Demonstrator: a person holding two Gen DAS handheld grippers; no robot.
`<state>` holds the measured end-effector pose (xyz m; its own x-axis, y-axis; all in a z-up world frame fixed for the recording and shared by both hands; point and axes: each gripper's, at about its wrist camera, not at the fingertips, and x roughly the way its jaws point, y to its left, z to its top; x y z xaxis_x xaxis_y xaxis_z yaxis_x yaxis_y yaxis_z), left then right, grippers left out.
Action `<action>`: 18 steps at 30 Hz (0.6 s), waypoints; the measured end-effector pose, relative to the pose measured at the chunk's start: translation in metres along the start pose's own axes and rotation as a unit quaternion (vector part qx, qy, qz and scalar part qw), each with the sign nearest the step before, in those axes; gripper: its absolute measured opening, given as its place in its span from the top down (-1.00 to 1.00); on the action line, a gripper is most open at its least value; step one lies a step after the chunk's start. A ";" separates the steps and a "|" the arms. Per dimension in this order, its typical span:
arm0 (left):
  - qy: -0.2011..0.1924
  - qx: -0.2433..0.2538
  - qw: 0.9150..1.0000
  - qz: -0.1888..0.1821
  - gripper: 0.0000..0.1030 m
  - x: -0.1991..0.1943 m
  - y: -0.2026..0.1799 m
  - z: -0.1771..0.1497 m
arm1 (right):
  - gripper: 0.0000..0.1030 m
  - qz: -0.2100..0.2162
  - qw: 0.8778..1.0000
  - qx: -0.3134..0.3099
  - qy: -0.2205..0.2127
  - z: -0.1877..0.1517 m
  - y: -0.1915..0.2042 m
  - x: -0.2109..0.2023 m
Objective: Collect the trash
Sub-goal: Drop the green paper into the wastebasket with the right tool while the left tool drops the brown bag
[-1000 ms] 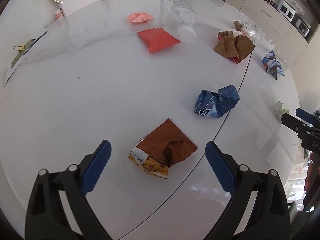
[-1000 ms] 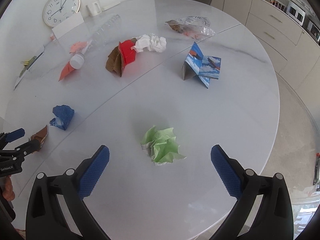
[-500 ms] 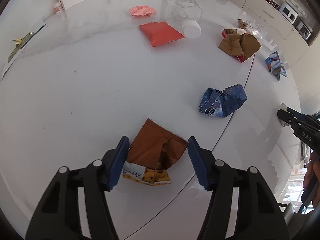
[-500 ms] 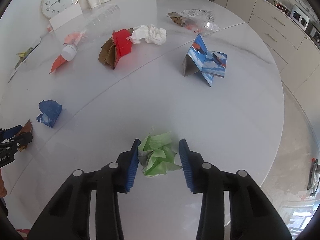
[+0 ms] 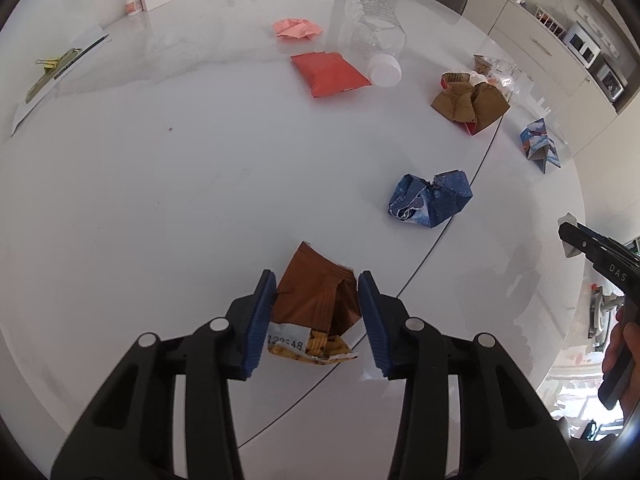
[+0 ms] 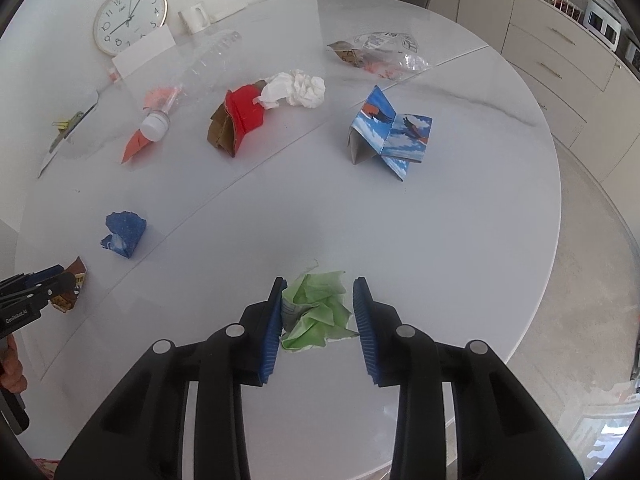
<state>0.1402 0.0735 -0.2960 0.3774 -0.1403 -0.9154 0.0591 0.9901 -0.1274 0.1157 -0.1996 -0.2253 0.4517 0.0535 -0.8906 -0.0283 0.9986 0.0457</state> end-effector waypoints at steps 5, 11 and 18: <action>-0.010 0.010 1.000 -0.025 0.18 -0.024 -0.013 0.000 | 0.33 0.015 1.000 -0.011 -0.008 -0.007 -0.001 -0.026; -0.020 0.043 0.997 -0.067 0.18 -0.059 -0.054 -0.010 | 0.33 0.024 0.999 -0.023 -0.015 -0.030 -0.010 -0.071; -0.018 0.101 0.987 -0.121 0.18 -0.086 -0.139 -0.041 | 0.33 0.037 0.999 -0.033 -0.021 -0.069 -0.031 -0.117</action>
<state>0.0620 -0.0515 -0.2148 0.3623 -0.3760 -0.8529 0.3325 0.9070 -0.2586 0.0025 -0.2371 -0.1535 0.4825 0.1286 -0.8664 -0.1206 0.9895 0.0797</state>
